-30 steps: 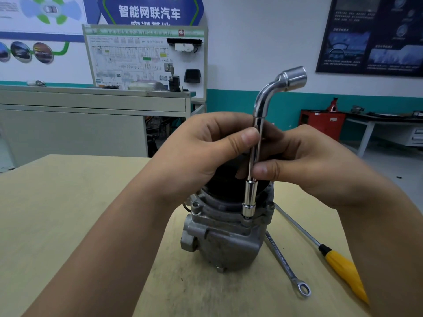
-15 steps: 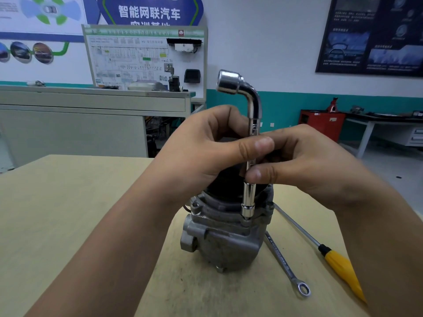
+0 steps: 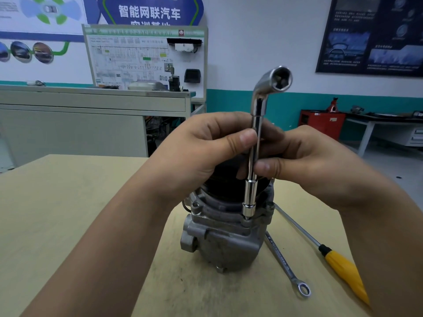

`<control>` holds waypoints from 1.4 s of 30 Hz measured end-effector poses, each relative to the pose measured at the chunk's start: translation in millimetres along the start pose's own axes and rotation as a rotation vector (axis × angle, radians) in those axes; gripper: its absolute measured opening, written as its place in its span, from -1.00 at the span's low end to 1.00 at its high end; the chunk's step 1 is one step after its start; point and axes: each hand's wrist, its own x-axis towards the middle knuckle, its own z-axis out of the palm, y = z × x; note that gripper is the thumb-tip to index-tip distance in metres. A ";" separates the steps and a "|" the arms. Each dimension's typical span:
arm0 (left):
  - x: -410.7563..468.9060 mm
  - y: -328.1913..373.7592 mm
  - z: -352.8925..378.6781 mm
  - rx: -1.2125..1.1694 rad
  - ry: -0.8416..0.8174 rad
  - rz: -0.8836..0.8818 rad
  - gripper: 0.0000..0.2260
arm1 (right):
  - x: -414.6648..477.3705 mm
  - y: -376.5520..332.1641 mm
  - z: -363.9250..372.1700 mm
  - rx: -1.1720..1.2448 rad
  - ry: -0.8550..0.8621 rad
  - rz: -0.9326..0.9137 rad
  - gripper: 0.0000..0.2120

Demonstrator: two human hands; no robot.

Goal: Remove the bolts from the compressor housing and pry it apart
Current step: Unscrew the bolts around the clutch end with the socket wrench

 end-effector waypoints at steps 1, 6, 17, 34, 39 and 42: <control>-0.2 -0.4 0.4 -0.002 0.003 -0.003 -0.77 | -0.2 0.3 -0.4 0.002 -0.005 -0.001 -0.83; -0.6 -1.5 -0.8 0.042 0.034 -0.005 -0.85 | -1.1 1.7 -3.0 0.034 -0.026 0.002 -0.83; 0.1 -2.6 0.8 0.020 0.099 -0.009 -0.90 | -0.6 -3.0 -0.9 -0.019 -0.013 0.005 -0.64; -0.1 -2.9 -1.7 0.047 -0.002 0.001 -0.80 | -2.0 0.1 -2.5 0.007 -0.023 0.026 -0.81; -0.3 -4.4 -3.6 0.057 0.018 0.010 -0.93 | -2.4 -4.7 -1.2 -0.036 -0.032 0.035 -0.75; 0.2 -5.0 -4.0 0.030 0.035 0.017 -0.86 | -2.0 -5.8 0.7 0.003 -0.019 0.031 -0.70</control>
